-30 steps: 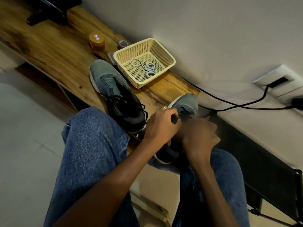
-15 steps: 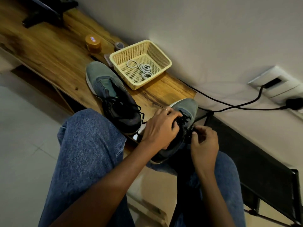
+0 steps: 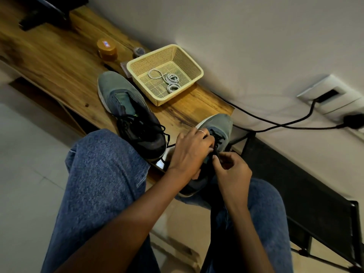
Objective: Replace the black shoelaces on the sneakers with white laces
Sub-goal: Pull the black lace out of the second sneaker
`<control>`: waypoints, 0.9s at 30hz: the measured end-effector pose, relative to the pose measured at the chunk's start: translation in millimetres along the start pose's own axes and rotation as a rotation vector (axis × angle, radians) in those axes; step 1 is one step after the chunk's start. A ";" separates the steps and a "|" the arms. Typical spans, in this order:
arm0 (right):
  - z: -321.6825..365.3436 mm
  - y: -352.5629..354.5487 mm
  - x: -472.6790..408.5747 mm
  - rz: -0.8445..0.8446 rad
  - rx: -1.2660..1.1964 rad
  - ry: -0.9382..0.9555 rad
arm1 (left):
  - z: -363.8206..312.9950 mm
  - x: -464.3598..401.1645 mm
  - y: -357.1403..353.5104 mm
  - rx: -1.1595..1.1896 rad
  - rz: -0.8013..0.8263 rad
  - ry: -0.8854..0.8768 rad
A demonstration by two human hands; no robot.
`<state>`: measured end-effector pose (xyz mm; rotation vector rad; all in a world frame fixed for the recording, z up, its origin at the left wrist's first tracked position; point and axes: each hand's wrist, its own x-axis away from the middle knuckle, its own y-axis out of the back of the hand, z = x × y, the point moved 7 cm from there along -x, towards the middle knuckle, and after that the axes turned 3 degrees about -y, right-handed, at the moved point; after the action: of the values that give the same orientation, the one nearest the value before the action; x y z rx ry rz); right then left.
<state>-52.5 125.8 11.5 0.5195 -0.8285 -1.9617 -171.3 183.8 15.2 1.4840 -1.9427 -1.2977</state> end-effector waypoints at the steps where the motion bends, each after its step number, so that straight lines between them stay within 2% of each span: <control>1: -0.1 0.6 0.5 -0.006 -0.002 0.000 | 0.2 0.2 -0.2 0.006 -0.012 0.001; 7: -1.3 6.0 7.1 -0.092 -0.121 -0.066 | 2.8 0.1 1.0 0.008 -0.058 0.019; 12: -9.0 4.3 6.8 -0.115 -0.204 -0.164 | 6.3 0.5 -8.2 -0.016 0.011 0.035; 21: -6.0 3.2 6.7 -0.037 -0.226 -0.128 | 5.3 -0.7 1.1 0.003 -0.102 0.004; 27: -8.5 3.8 7.6 -0.065 -0.222 -0.136 | 3.3 1.7 -0.6 0.058 -0.144 -0.031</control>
<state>-48.5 114.9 8.2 0.2877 -0.6729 -2.1362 -174.1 183.7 12.6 1.6678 -1.9390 -1.3422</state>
